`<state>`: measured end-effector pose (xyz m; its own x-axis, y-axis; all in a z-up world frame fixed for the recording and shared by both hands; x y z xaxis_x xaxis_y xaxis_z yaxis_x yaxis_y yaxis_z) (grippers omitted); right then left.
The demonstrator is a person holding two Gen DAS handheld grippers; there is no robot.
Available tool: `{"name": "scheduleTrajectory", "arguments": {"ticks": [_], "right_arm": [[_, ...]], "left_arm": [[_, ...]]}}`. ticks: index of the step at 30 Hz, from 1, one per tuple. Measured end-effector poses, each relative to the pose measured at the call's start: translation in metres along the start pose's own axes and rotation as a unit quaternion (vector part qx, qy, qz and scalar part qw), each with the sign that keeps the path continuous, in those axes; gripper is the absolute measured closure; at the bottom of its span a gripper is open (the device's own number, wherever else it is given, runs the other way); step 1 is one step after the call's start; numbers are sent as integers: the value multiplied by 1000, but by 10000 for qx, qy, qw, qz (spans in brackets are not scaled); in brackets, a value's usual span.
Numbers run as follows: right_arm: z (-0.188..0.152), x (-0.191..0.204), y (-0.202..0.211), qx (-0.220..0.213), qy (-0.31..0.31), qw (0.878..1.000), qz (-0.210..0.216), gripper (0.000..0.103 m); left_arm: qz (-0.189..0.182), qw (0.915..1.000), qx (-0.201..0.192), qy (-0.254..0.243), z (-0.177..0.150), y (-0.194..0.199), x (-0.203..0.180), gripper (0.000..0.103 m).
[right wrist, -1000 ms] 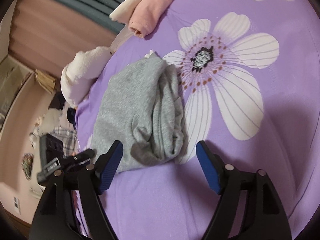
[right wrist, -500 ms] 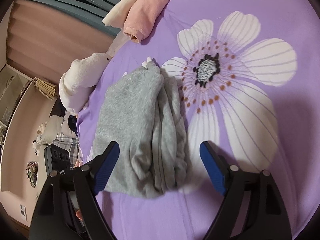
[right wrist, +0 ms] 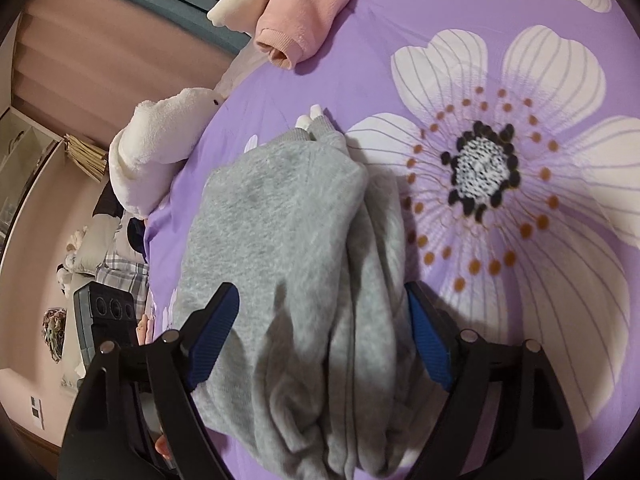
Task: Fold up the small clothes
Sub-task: 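Grasp the end of the narrowed sweatshirt with the right gripper, then fold the held end over the sweatshirt with the right gripper and release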
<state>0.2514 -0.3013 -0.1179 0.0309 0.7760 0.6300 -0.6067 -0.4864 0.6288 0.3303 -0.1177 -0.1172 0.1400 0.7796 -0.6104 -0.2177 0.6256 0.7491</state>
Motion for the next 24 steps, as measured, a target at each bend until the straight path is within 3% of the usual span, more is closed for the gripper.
{"name": "scheduleTrajectory", "arguments": {"ticks": [10, 13, 14, 15, 18, 22, 24], "right_arm": [[9, 5, -14, 4, 198, 9998, -23, 29], [11, 7, -19, 16, 282, 9995, -104, 40], [11, 7, -21, 37, 321, 9993, -160, 52], [10, 9, -23, 74, 393, 9990, -207, 63], [7, 23, -22, 22, 838, 9955, -447, 73], [7, 46, -16, -165, 1244, 9907, -518, 79], [7, 61, -12, -291, 1453, 9873, -565, 80]], "left_arm": [[-14, 10000, -36, -65, 6, -8, -1, 12], [18, 9999, -73, -101, 8, -10, -3, 13], [57, 9998, -112, -132, 8, -9, -4, 13], [101, 9997, -143, -181, 7, -9, -5, 14], [243, 9988, -268, -335, 4, -6, -8, 23], [195, 9982, -383, -418, 4, 4, -8, 42], [211, 9975, -456, -504, 3, 10, -12, 45]]}}
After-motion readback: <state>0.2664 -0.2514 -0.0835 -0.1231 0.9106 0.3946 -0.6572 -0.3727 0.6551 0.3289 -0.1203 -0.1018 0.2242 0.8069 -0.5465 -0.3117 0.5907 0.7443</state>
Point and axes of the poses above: each gripper's, at about its wrist camera, not at the fingertips, and y roughly against the way its jaws point, x to its left, z to its top, the point moved 3 cm from there along -y, roughly the way its jaws point, and after that the axes turned 7 degrees about y, right-handed, at the moved point
